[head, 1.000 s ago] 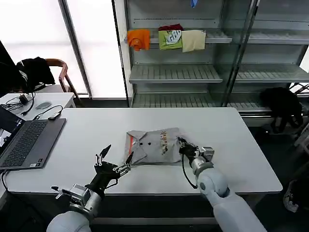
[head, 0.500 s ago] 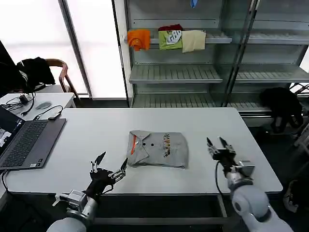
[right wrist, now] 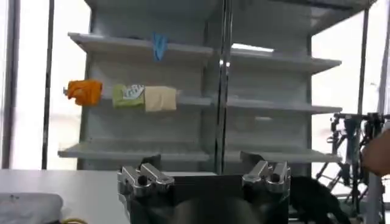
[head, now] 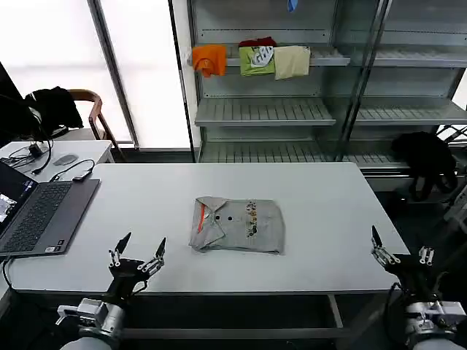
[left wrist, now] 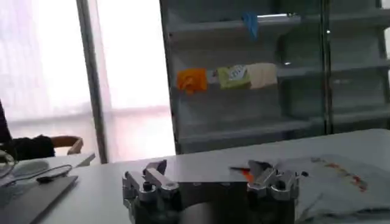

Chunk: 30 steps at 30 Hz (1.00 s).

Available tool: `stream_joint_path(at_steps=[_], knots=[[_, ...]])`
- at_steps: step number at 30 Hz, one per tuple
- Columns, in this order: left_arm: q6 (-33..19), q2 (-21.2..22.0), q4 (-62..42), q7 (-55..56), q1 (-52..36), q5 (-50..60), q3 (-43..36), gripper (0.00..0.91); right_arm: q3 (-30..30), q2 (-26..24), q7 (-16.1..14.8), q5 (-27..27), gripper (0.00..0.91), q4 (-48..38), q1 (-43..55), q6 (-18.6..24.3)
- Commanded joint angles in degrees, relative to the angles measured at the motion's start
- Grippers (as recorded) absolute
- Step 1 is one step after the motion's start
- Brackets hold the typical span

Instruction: Fold and organize the clothes.

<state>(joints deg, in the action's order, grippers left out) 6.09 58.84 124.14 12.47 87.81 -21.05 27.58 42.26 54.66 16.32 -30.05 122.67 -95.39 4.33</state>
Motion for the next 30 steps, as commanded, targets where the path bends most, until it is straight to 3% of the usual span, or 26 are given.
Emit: stream_joint_path(at_steps=[1,14,30], knots=[[-6.2,-0.2,-0.7,0.9,1.7,-0.9,2.8,0.907,1.6,1.2,0.3,4.1,0.907,3.7,-10.9,9.3],[-6.1,0.7,-0.3,0.4,2.0,1.4,2.6,0.907,1.3,2.0,3.4,5.7,0.907,3.7,-10.7,9.7],[-6.1,2.3,-2.8,-0.1,2.2,1.0,2.5,0.907,-1.8,2.2,2.3,6.3,0.907,2.4,-6.4,8.4]])
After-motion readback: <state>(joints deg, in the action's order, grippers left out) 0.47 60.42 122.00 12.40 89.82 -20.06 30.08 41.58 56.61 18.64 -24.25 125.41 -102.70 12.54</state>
